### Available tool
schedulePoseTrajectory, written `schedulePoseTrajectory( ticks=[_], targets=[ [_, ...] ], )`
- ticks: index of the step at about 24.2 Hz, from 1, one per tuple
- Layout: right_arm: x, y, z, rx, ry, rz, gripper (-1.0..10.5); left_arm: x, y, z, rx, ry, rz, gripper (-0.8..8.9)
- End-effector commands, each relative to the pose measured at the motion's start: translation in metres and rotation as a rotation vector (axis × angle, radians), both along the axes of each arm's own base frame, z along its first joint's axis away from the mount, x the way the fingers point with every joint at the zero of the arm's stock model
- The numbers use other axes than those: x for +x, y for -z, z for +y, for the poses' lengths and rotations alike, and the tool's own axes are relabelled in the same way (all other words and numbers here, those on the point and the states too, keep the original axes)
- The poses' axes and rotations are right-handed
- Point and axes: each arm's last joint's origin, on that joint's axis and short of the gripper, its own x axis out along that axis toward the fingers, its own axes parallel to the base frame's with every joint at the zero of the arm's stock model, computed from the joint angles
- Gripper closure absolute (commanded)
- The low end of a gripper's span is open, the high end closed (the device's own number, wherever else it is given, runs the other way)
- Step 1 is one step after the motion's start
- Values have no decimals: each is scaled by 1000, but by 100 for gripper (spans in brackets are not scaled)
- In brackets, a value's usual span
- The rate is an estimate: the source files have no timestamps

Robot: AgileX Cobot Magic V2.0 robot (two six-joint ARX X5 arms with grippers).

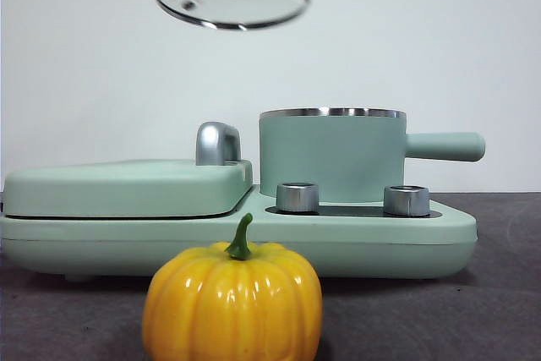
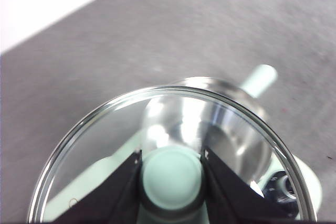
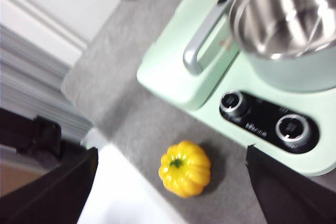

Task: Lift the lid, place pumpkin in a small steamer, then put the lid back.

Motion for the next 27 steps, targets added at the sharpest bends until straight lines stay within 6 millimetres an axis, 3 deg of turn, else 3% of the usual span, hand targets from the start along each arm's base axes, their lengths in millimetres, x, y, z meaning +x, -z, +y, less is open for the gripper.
schedulePoseTrajectory(
  ticks=[1,5,10,19,27],
  targets=[
    [10,2,19,-36,-40,35,498,-10,-25,20,-39,-36,-70,763],
    [25,17,69,-137,-117,48,480,-25,-35,45,-20,-86,-54,763],
    [30,38,114,-259,-189,76,400,-32,-35,55,13,-98,-23,763],
    [31,75,168,-476,-252,132,396,-33,-33,57,30,-101,0,763],
    [32,101,202,-608,-281,143,396,-30,-33,65,28,-134,2,763]
  ],
)
